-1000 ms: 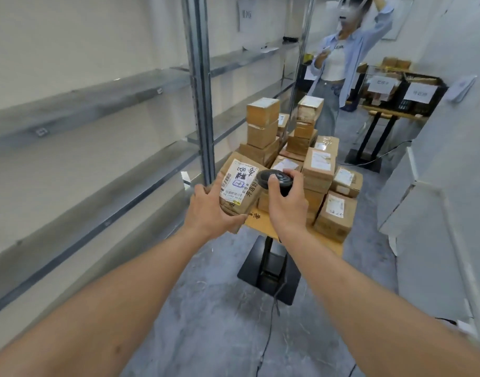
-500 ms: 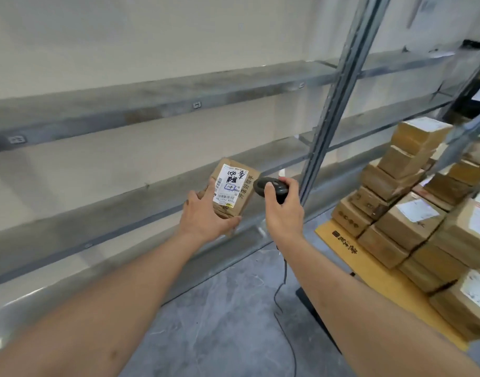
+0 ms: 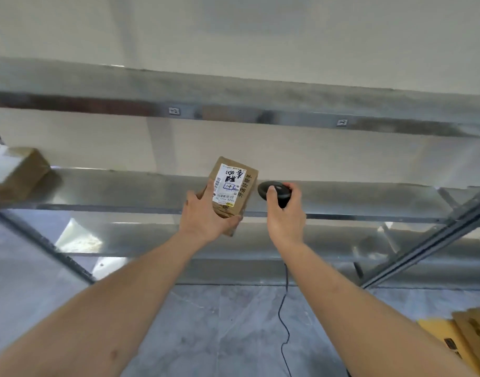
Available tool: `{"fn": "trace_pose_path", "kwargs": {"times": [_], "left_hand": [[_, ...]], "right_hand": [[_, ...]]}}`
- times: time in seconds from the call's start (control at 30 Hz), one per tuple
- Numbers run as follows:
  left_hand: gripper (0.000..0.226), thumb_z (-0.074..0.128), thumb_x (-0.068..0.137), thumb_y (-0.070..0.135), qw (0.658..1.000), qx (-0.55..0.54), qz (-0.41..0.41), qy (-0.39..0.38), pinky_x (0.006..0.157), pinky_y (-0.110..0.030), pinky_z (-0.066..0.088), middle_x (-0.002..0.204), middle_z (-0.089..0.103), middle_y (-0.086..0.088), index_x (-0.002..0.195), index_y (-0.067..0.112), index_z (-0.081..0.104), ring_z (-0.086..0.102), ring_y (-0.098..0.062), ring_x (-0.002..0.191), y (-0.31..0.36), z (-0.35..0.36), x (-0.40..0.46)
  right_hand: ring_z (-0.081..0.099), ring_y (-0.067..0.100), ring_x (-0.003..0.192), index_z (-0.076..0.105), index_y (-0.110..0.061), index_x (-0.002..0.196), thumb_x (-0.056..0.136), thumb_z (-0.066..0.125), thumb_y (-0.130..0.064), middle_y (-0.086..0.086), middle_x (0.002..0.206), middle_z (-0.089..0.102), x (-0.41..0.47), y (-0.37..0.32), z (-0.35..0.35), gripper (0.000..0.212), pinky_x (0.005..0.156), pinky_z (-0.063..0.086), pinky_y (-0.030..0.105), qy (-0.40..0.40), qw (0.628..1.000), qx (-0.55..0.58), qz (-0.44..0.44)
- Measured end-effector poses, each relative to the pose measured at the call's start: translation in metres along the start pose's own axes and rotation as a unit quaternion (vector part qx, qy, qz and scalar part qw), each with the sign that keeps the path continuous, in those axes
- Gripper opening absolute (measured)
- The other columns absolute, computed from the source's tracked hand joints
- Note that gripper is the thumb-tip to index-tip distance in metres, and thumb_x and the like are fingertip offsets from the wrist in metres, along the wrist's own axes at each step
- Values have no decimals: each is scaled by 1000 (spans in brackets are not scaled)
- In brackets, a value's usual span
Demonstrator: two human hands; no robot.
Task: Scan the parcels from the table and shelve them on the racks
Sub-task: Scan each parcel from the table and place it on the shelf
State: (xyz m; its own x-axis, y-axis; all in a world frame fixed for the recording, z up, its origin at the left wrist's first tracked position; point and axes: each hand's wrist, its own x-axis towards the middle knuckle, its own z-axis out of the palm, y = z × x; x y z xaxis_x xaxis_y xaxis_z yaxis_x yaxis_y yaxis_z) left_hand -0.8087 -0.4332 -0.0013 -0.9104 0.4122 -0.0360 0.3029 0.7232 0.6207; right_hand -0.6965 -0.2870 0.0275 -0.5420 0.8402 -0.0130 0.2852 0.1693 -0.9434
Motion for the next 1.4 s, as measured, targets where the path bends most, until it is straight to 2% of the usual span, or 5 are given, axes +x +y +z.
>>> {"fn": "trace_pose_path", "kwargs": {"times": [0.37,0.77,0.9,1.27,1.4], "left_hand": [[126,80,61,79,996,-1,-84,30,111,-50,46,128,40,-9,163,38,17,45,-36,129,-161,-108,36],[132,82,63,78,987,2,-152,41,109,-52,47,131,37,-9,165,36,10,46,-36,129,-322,-223,75],[128,81,66,77,983,11,-176,47,106,-52,47,132,37,-10,165,38,10,45,-37,129,-360,-243,96],[131,77,70,79,967,32,-251,37,111,-51,44,143,33,-14,168,33,4,42,-38,135,-432,-262,172],[132,74,72,81,963,38,-264,32,108,-52,46,142,33,-14,167,32,-2,42,-38,133,-448,-262,192]], "right_hand": [[56,17,99,47,-36,139,105,55,-48,-13,112,62,-43,-45,185,37,87,39,33,-84,996,-38,-18],[64,19,104,45,-39,136,104,53,-51,-13,114,64,-97,-97,373,35,89,53,39,-167,983,-58,-45],[65,20,107,45,-40,135,101,53,-55,-11,117,66,-93,-101,423,38,94,55,44,-189,979,-61,-40],[55,14,96,49,-30,138,105,57,-44,-12,110,59,-51,-106,549,37,83,40,28,-237,968,-79,-33],[59,21,98,48,-34,136,104,56,-48,-8,111,63,-43,-102,574,36,83,47,33,-240,965,-105,-26]]}}
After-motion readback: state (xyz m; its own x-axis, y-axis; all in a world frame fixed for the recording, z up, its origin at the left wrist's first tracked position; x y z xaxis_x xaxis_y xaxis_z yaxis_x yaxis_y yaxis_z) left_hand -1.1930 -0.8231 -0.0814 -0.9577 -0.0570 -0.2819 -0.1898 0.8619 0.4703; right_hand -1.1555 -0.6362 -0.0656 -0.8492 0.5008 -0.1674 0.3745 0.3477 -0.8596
